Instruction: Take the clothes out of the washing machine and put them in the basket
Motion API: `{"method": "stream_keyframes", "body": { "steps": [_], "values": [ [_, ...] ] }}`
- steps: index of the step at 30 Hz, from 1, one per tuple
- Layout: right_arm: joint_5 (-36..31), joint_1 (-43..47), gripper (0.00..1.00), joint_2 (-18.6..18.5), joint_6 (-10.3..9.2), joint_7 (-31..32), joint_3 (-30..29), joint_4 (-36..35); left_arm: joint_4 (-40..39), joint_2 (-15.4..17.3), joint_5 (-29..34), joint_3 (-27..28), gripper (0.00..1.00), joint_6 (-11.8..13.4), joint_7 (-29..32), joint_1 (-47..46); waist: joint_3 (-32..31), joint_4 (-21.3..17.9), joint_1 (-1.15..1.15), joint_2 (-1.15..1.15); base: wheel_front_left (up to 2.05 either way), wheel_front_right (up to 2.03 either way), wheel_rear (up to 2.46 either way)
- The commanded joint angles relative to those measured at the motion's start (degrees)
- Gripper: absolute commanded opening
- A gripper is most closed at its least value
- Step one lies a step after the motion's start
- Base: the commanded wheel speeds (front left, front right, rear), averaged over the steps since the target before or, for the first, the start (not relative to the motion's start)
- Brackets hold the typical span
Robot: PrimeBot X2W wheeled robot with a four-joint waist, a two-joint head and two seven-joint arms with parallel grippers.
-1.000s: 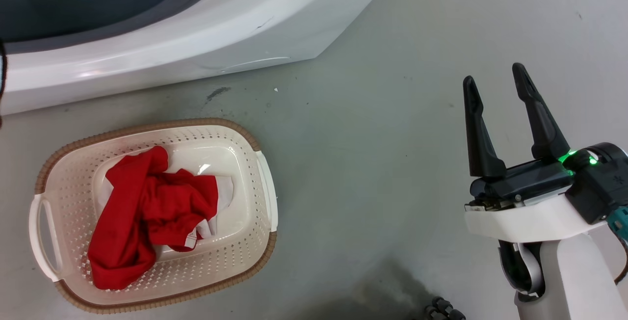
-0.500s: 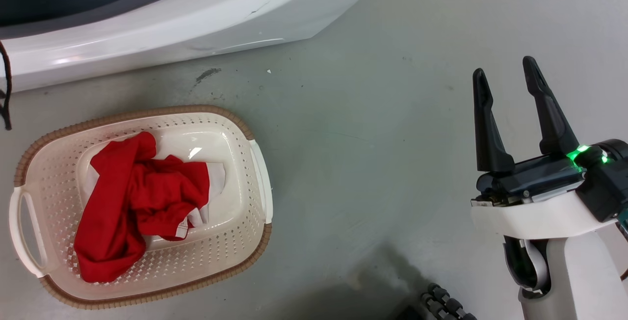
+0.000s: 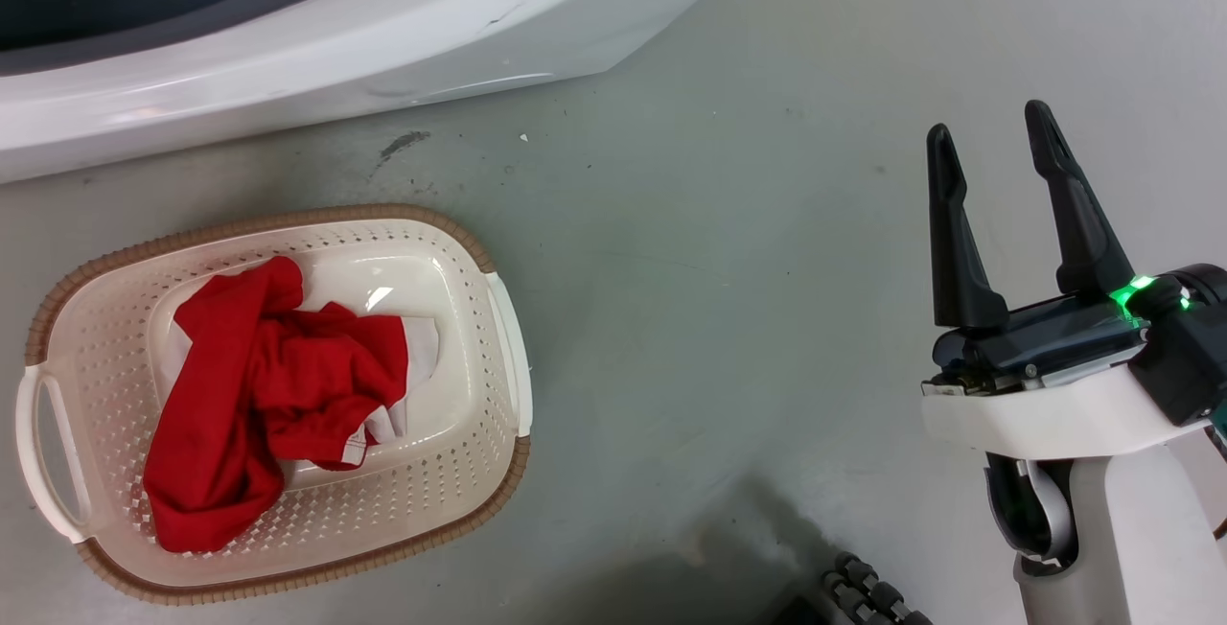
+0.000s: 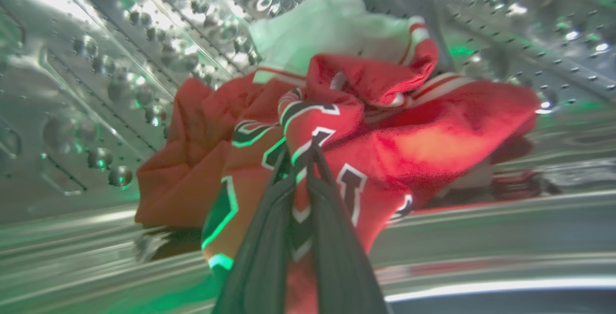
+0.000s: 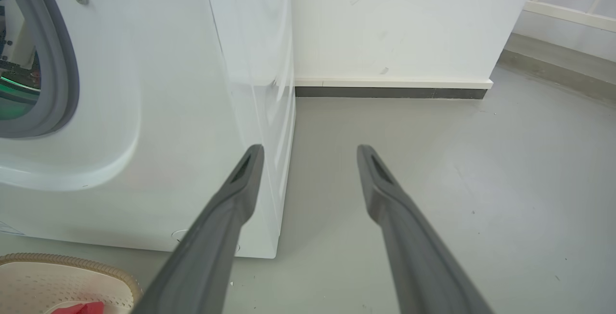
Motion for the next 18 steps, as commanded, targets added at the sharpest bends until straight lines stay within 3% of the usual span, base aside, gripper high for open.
{"method": "stream_keyframes", "body": {
  "steps": [1,9,18],
  "values": [
    [-0.23,-0.66,1.0,0.1,-0.04,-0.14,0.03,0.06,-0.6,-0.12,-0.08,-0.22,0.0,0.13,-1.12,0.82,-0.35,0.11,-0.01,0.0,0.0,0.0,0.0],
    [-0.59,-0.03,1.0,0.1,-0.04,-0.14,0.47,0.8,-0.8,0.23,-0.77,-1.14,0.0,-0.05,-5.3,1.43,-2.68,0.23,-0.01,0.0,0.0,0.0,0.0],
    [-1.71,2.13,1.0,0.1,-0.04,-0.14,0.83,1.75,-0.12,-1.76,-3.7,-2.46,0.0,-0.3,-14.95,6.72,-8.76,1.47,-0.01,0.0,0.0,0.0,0.0]
  ]
}}
